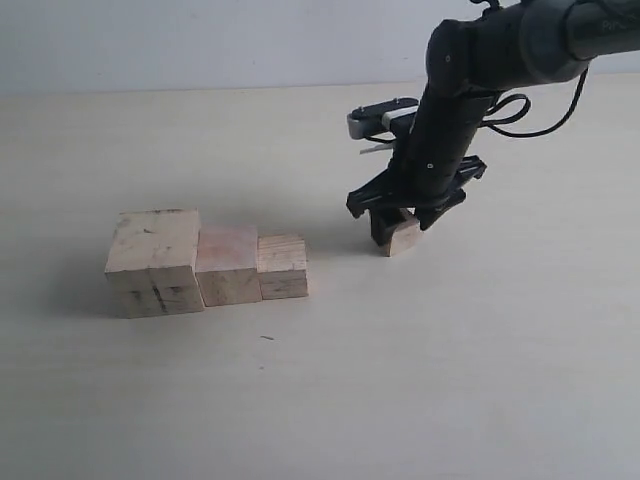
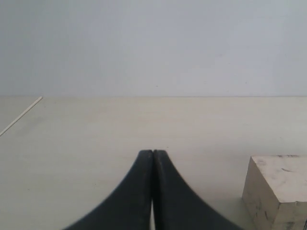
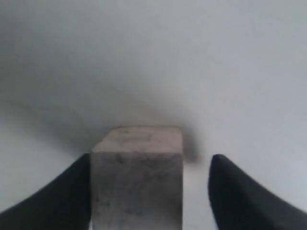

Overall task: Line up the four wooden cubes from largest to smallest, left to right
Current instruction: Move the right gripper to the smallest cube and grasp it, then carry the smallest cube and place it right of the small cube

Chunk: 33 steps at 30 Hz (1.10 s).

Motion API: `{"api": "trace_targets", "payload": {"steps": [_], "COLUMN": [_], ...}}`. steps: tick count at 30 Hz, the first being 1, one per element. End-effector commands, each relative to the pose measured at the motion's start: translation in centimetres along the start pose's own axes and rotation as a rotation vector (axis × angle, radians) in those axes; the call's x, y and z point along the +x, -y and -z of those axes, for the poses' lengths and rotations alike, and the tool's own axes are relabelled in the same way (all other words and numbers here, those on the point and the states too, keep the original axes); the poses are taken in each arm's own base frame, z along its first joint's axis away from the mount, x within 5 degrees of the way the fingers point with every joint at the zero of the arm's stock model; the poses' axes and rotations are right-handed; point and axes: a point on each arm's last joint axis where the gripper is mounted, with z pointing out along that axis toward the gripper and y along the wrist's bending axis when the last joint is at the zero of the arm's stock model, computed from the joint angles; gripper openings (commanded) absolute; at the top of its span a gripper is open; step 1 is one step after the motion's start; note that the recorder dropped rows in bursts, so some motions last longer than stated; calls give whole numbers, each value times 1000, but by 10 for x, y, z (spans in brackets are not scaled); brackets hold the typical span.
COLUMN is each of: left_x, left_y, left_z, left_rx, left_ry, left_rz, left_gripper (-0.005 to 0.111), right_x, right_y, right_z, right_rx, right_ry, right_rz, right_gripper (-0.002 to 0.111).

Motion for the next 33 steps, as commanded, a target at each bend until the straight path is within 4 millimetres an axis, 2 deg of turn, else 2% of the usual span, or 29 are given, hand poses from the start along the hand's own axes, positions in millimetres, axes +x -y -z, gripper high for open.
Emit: {"api": "trace_targets", "payload": {"steps": [1,2,3,6,7,8,9,12,16,20,28,33], "left_x": [-1,-1,-1,-1,-1,-1,-1,-1,-1,-1,-1,-1], "left_y": [0,0,0,0,0,0,0,0,0,0,0,0], "left_z": [1,1,1,1,1,1,1,1,1,1,1,1], "left_rx": [-4,-4,-4,-4,-4,-4,-4,-4,-4,-4,-4,-4], "left_ry": [10,10,10,10,10,10,10,10,10,10,10,10], "left_rz": [-2,-2,-2,-2,-2,-2,-2,-2,-2,-2,-2,-2], "left_gripper": [0,0,0,0,0,0,0,0,0,0,0,0], "right_x": [1,1,2,5,8,10,13,19,18,19,13,13], "right_y": [1,-1,-6,-23,-37,-44,-52,-57,-58,-57,-63,-68], "right_z": [15,27,47,72,75,72,63,44,17,5,1,-2], "right_rx": [36,31,7,-65,-80,-80,-74,-92,-137,-152,-192,-202], "right_ry": [-3,20,49,91,105,104,75,-5,-38,-57,48,55], "right_rz": [51,47,49,240,445,548,722,874,917,980,1070,1112], "right_gripper": [17,6,0,0,0,0,0,0,0,0,0,0]}}
